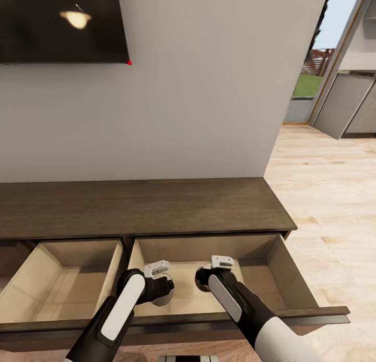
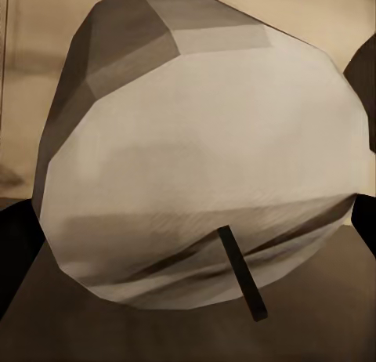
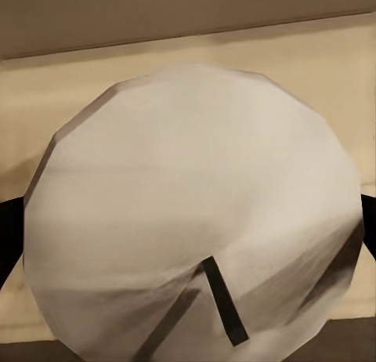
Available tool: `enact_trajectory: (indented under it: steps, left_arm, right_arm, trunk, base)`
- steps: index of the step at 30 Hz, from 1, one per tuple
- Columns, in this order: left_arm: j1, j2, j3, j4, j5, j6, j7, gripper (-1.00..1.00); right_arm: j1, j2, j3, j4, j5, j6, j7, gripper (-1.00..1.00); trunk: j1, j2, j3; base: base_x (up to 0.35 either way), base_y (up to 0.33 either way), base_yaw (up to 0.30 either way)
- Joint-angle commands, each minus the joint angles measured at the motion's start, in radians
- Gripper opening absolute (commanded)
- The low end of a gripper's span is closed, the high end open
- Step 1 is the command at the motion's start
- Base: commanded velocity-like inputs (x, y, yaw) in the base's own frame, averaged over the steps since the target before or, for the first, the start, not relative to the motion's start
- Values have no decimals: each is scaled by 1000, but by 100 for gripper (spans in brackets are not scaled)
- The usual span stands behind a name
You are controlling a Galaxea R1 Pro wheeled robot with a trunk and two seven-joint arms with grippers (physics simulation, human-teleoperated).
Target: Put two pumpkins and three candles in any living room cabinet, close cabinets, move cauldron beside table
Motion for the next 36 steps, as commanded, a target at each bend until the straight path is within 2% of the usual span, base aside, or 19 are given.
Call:
enact_trajectory:
  steps: [1,8,24,36]
  left_arm:
    - [-1,0,-1,-1,10,1,11,-100]
    - [-1,-1,-1,0,10,0,11,-100]
    - [-1,1,1,-4,8,-1,11,-100]
    - [-1,1,1,-8,7,-3,12,-100]
  right_arm:
    - [-3,-1,3,1,-9,2,-8,-100]
    - [-24,-1,6,34,-13,12,-6,-100]
    - [-27,0,6,36,-13,14,-6,-100]
    - [-27,0,7,36,-12,14,-6,-100]
  trunk:
    - [0,0,-1]
    - [2,-2,-24]
    - [10,-6,-86]
    - [11,-6,-94]
  base:
    - [0,0,0]
    - [0,0,0]
    - [0,0,0]
    - [0,0,0]
